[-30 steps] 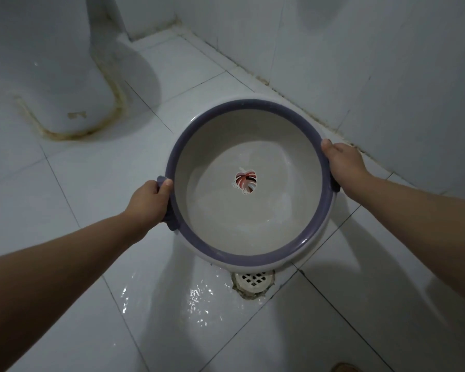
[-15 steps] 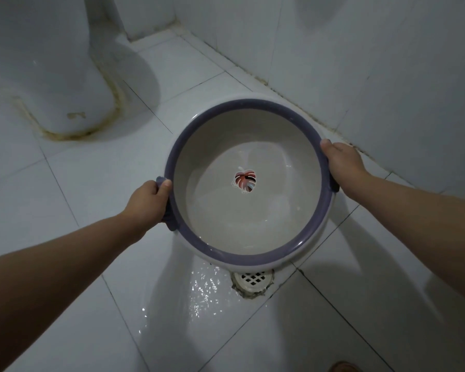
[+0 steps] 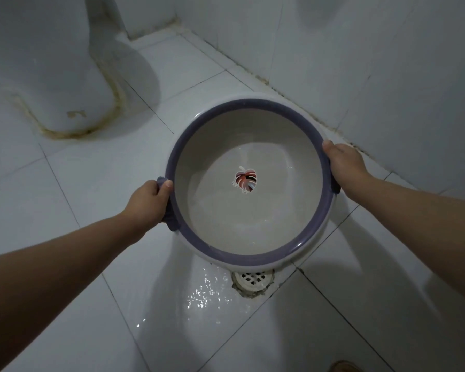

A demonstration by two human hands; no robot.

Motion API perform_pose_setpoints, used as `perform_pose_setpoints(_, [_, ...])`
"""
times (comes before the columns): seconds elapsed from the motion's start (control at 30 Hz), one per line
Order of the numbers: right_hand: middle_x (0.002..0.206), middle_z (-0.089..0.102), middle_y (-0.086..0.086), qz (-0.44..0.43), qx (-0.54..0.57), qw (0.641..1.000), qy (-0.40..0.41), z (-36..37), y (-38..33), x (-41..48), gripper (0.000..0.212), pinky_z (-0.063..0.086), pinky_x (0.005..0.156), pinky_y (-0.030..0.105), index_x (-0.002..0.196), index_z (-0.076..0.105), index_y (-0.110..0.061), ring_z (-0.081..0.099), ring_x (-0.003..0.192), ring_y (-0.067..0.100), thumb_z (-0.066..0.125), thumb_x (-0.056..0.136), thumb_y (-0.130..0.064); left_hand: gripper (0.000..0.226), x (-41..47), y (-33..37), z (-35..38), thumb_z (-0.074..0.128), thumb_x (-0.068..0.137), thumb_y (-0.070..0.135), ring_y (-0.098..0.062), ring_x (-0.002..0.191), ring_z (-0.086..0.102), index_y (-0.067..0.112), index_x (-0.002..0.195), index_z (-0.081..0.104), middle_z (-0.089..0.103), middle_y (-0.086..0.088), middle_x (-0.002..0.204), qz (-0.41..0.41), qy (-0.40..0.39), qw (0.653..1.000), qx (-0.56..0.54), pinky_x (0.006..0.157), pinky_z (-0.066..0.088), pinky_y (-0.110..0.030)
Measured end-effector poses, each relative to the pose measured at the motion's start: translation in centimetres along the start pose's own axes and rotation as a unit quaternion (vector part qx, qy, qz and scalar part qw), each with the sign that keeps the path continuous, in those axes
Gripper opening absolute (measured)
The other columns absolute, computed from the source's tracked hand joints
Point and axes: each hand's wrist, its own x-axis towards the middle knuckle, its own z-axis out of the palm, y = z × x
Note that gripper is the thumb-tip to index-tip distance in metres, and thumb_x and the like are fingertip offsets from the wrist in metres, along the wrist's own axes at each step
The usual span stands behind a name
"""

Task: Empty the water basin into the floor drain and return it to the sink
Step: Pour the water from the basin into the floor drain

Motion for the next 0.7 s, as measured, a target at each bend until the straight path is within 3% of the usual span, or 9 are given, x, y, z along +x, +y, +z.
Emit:
perform_pose_setpoints(0.17, [0.067, 0.046, 0.004, 0.001, 0.014, 1.0, 0.002, 0.0, 0.08, -0.06, 0.041, 0.033, 0.056, 0.03, 0.063, 0.041, -0.014, 0.046, 0.066, 0.02, 0.039, 0.093, -0.043, 0.034, 0.0, 0.05, -0.15, 0.034, 0.097, 0.034, -0.028, 0.083, 0.061, 0.004, 0.101, 0.051, 0.06, -0.013, 0.09, 0.002, -0.004, 1.0, 0.0, 0.072, 0.053, -0.038])
perform_pose_setpoints(0.3, [0.075, 0.049, 0.009, -0.006, 0.019, 1.0, 0.002, 0.09, -0.1, -0.08, 0.039, 0.034, 0.061, 0.031, 0.075, 0.048, -0.009, 0.048, 0.071, 0.021, 0.039, 0.093, -0.042, 0.034, -0.03, -0.06, -0.29, 0.034, 0.097, 0.033, -0.021, 0.074, 0.061, 0.004, 0.101, 0.052, 0.059, -0.008, 0.083, 0.005, -0.005, 1.0, -0.001, 0.062, 0.05, -0.03])
perform_pose_setpoints(0.53, [0.067, 0.047, 0.002, -0.01, 0.002, 1.0, 0.005, 0.18, -0.28, -0.1, 0.041, 0.034, 0.053, 0.028, 0.063, 0.044, -0.015, 0.046, 0.061, 0.015, 0.037, 0.093, -0.043, 0.031, -0.23, -0.03, -0.56, 0.036, 0.097, 0.031, -0.023, 0.075, 0.06, 0.005, 0.097, 0.051, 0.058, -0.009, 0.082, 0.011, -0.003, 1.0, -0.018, 0.071, 0.053, -0.038])
perform_pose_setpoints(0.7, [0.076, 0.052, 0.008, -0.02, 0.004, 1.0, 0.003, 0.25, -0.32, -0.16, 0.041, 0.035, 0.063, 0.03, 0.079, 0.051, -0.007, 0.049, 0.07, 0.022, 0.037, 0.093, -0.042, 0.031, -0.3, -0.23, -0.64, 0.035, 0.097, 0.031, -0.019, 0.073, 0.059, 0.005, 0.098, 0.051, 0.057, -0.006, 0.081, 0.01, -0.002, 1.0, -0.014, 0.059, 0.049, -0.028])
